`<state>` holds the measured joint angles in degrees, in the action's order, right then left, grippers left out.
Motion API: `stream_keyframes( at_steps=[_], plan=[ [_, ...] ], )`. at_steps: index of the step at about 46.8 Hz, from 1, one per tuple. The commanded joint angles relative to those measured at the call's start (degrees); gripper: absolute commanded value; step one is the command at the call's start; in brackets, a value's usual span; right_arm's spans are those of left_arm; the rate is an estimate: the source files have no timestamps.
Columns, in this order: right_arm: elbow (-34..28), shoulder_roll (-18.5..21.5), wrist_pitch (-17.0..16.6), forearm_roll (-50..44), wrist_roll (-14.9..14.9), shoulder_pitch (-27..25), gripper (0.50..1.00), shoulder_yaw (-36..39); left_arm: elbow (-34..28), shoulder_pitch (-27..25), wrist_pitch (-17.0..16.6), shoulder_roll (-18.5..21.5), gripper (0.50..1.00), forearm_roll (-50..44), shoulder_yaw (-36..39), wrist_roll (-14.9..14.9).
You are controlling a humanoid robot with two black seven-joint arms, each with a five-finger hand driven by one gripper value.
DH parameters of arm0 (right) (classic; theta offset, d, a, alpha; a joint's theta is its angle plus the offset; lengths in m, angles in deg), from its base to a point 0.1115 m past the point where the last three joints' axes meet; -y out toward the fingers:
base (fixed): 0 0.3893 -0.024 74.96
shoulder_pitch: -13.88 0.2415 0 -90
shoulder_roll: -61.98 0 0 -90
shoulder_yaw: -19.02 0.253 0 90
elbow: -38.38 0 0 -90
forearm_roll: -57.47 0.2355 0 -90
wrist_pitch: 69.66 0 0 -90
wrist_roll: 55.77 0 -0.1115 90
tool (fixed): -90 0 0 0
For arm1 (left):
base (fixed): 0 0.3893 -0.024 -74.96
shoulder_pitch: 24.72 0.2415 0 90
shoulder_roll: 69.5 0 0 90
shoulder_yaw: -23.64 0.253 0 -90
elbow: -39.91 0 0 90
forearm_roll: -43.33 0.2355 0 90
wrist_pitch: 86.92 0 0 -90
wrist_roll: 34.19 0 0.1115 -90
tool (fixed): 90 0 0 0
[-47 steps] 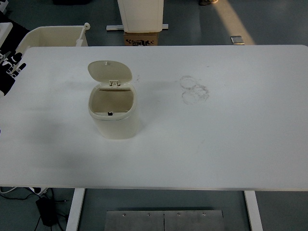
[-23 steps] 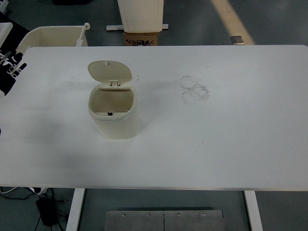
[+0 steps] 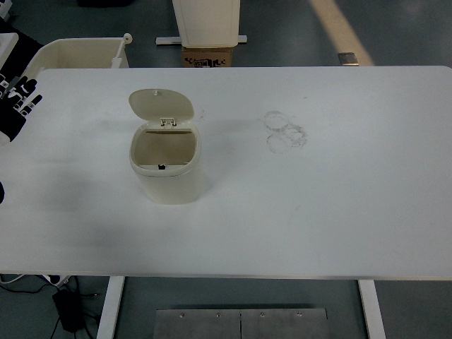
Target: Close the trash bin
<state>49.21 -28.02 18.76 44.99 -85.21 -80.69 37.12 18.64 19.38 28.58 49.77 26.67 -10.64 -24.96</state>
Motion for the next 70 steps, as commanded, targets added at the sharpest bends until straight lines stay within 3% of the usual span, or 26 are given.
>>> stream_keyframes(
  at_steps=[1,24,30,40,49,56,62,70],
  plan=[
    [0.1,0.0,0.0,0.0,0.0,0.0,0.991,0.0,0.0,-0.2,-1.0,0.1,1.0,0.1,0.0,0.0],
    [0.0,0.0,0.0,0.0,0.0,0.0,0.991,0.0,0.0,-0.6,-2.2,0.5,1.0,0.3,0.3,-0.6],
    [0.1,0.0,0.0,0.0,0.0,0.0,0.991,0.0,-0.3,-0.9,-6.6,0.3,1.0,0.5,0.7,-1.0],
    [0.0,0.0,0.0,0.0,0.0,0.0,0.991,0.0,-0.4,-3.3,-11.1,0.0,1.0,0.8,1.6,-8.2],
    [0.0,0.0,0.0,0.0,0.0,0.0,0.991,0.0,-2.3,-8.0,-12.8,0.2,1.0,1.7,6.1,-9.0],
    [0.1,0.0,0.0,0.0,0.0,0.0,0.991,0.0,-8.0,-12.2,-15.7,0.7,1.0,1.7,12.7,-10.4],
    [0.0,0.0,0.0,0.0,0.0,0.0,0.991,0.0,-18.4,-14.4,-17.9,3.6,1.0,1.7,19.2,-11.1],
    [0.0,0.0,0.0,0.0,0.0,0.0,0.991,-0.1,-28.0,-20.7,-17.9,7.9,1.0,2.0,27.2,-11.1]
  ],
)
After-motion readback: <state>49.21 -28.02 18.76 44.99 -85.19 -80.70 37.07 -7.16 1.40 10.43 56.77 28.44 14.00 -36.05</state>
